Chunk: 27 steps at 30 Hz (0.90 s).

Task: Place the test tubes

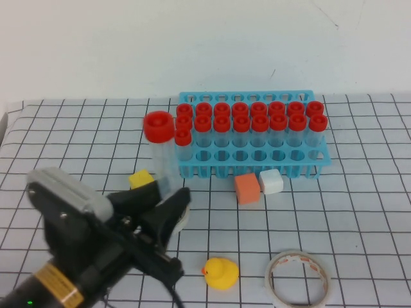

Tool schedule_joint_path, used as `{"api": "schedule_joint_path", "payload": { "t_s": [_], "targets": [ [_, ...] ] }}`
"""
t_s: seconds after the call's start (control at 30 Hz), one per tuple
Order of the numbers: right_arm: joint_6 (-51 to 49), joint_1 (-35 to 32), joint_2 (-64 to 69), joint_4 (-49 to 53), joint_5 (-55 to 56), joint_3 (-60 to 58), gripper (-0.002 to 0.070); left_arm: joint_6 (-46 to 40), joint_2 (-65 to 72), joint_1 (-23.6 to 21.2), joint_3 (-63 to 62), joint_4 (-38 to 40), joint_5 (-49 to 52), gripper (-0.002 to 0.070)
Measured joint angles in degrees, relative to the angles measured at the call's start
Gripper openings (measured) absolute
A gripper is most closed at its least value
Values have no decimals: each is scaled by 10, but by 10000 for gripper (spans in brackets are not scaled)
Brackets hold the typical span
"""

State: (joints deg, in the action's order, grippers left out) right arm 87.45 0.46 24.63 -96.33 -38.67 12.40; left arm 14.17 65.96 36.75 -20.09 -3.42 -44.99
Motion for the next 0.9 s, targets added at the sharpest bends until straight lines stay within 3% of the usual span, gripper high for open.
{"api": "schedule_joint_path", "payload": {
  "t_s": [0.13,0.33,0.4,0.6,0.9],
  "targets": [
    [41,0,122,0,-62,60,107,32,94,0,0,-34,-121,212],
    [115,0,281,0,-170,165,421,86,209,0,-1,-75,-191,212],
    [137,4,322,0,-202,200,470,96,234,0,-2,-95,-191,212],
    [197,74,419,0,-208,274,507,103,257,0,-4,-126,-192,212],
    [241,212,540,0,-97,364,512,104,257,0,-6,-128,-197,212]
  ]
}}
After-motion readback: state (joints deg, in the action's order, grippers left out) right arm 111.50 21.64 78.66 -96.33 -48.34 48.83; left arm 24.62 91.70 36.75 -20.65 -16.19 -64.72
